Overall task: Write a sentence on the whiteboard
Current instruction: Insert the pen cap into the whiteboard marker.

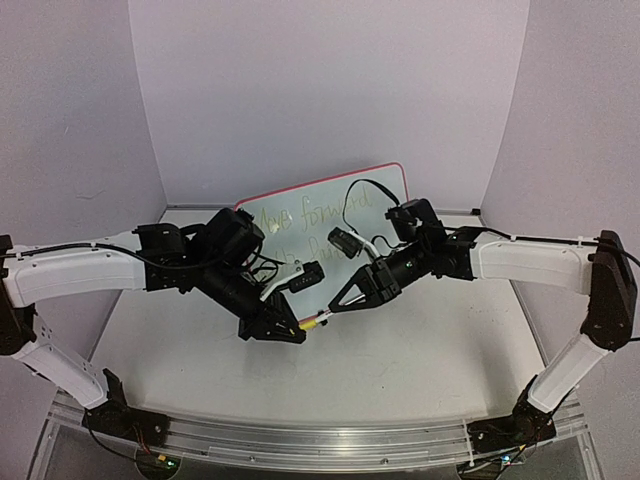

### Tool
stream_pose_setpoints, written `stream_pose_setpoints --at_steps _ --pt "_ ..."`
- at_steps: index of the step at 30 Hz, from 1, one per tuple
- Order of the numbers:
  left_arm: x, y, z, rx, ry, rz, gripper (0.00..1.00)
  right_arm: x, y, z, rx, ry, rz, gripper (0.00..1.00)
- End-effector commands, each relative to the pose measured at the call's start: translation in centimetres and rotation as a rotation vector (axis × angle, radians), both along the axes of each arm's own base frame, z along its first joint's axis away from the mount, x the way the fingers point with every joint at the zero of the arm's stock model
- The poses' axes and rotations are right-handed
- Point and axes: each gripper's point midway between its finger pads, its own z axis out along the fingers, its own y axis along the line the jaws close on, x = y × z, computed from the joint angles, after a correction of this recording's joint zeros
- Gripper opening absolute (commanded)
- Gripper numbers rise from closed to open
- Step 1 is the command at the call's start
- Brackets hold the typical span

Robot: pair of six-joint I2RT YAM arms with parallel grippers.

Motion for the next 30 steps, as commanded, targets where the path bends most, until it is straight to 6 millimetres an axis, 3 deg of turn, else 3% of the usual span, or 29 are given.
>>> stream_pose_setpoints --at_steps 1,17,25,30 --pt "0.0 -1.3 2.8 -0.083 -0.017 -0.038 0.00 -0.4 0.5 1.0 0.041 -0.014 0.036 0.00" --pt "0.0 -2.8 4.6 -0.173 -0.011 -0.066 0.00 -1.5 2.0 0.7 0.042 -0.022 0.078 0.00" --pt "-0.4 -3.8 6.8 -0.266 -0.004 -0.098 0.00 -2.4 2.5 0.6 0.046 -0.039 0.103 0.00" --pt "-0.8 -4.2 7.8 -0.303 0.022 -0.123 0.00 -2.6 2.3 1.6 0.077 -0.103 0.100 0.00"
